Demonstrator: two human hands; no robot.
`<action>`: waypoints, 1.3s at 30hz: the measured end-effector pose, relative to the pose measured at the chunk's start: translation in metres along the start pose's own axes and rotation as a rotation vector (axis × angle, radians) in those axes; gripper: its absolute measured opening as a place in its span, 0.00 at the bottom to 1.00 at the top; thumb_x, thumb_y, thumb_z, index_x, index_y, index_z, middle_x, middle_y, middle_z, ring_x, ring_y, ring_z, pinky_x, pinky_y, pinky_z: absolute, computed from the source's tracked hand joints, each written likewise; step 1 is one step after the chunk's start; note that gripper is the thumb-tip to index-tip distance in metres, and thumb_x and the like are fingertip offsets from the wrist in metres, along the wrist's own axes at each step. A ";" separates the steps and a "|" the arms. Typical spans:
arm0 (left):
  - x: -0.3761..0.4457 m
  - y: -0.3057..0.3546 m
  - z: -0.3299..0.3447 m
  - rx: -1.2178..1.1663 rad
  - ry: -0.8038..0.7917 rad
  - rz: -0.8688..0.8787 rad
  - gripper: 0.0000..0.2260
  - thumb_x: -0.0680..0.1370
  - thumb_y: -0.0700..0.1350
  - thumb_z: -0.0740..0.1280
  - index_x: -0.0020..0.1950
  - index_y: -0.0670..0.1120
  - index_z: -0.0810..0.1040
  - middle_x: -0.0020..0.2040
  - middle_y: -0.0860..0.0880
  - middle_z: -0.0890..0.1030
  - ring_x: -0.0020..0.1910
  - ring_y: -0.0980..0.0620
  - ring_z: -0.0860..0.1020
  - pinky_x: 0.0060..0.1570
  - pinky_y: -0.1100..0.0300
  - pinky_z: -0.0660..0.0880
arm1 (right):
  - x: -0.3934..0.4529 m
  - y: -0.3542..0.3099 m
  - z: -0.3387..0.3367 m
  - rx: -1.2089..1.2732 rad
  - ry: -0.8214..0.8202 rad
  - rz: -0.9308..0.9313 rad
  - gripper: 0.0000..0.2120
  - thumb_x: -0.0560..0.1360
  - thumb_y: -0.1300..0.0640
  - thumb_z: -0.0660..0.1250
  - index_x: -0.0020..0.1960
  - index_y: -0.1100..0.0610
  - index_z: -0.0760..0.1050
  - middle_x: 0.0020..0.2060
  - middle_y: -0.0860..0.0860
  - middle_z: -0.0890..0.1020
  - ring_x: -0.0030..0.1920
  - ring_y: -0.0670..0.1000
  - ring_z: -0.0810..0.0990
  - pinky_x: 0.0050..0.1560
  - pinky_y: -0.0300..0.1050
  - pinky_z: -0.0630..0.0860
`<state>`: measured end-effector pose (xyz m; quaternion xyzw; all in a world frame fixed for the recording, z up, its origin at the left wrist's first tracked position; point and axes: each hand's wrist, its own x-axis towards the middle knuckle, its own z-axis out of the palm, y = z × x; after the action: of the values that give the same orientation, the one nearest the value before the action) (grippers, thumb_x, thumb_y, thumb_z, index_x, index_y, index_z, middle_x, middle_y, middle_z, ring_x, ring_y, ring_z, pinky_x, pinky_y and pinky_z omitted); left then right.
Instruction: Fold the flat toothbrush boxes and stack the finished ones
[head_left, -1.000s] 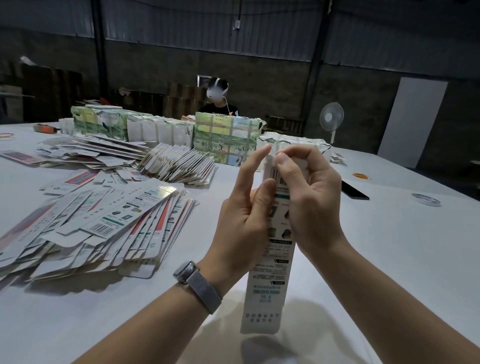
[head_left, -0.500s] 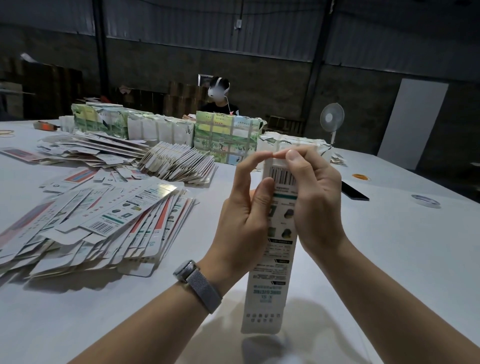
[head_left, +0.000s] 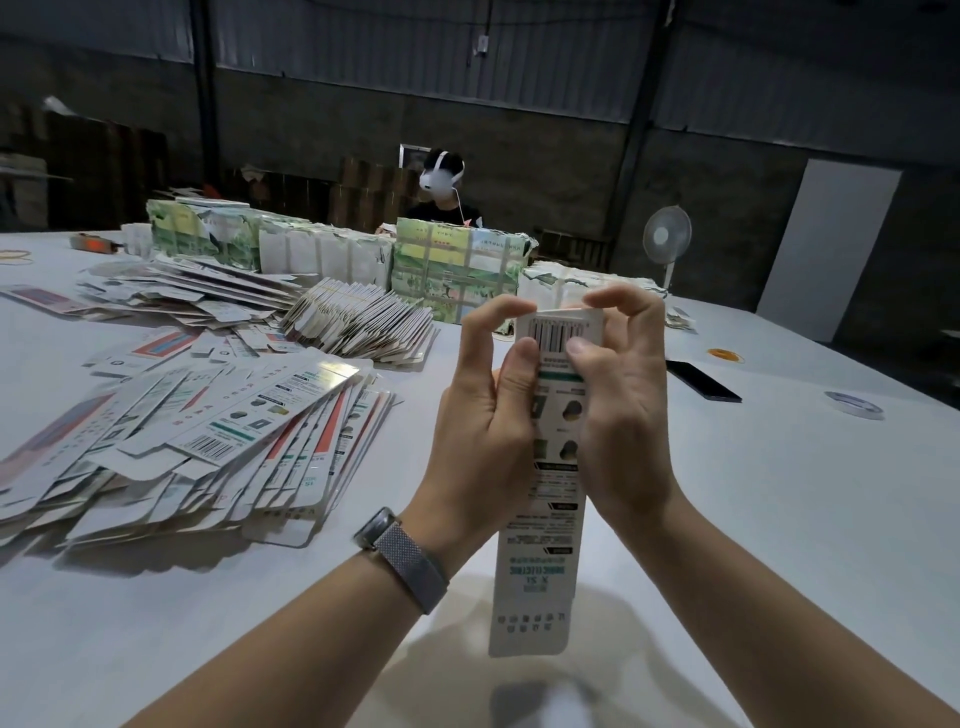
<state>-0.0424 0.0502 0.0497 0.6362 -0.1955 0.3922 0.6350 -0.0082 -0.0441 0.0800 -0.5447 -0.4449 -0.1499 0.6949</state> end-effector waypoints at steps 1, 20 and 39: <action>0.000 0.000 0.000 0.006 0.002 0.001 0.08 0.83 0.50 0.56 0.61 0.59 0.69 0.43 0.49 0.83 0.36 0.47 0.83 0.31 0.50 0.80 | 0.000 0.000 0.000 0.002 0.005 -0.004 0.12 0.76 0.64 0.56 0.55 0.49 0.65 0.44 0.52 0.74 0.41 0.47 0.79 0.40 0.41 0.78; -0.004 0.001 0.005 0.051 0.049 0.019 0.08 0.83 0.50 0.55 0.62 0.59 0.66 0.45 0.46 0.83 0.37 0.44 0.84 0.33 0.45 0.82 | 0.002 0.004 -0.002 0.087 0.061 0.029 0.07 0.75 0.64 0.59 0.48 0.52 0.68 0.42 0.48 0.79 0.41 0.50 0.81 0.40 0.42 0.79; 0.005 -0.001 -0.004 -0.088 -0.108 -0.119 0.09 0.83 0.55 0.60 0.60 0.61 0.62 0.46 0.49 0.85 0.41 0.51 0.85 0.33 0.57 0.82 | 0.005 -0.023 -0.038 -1.088 -0.311 0.102 0.48 0.72 0.45 0.71 0.82 0.49 0.46 0.56 0.45 0.67 0.56 0.48 0.72 0.55 0.50 0.79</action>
<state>-0.0395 0.0553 0.0528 0.6387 -0.2083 0.3097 0.6729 -0.0041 -0.0844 0.0974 -0.8607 -0.3739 -0.2417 0.2470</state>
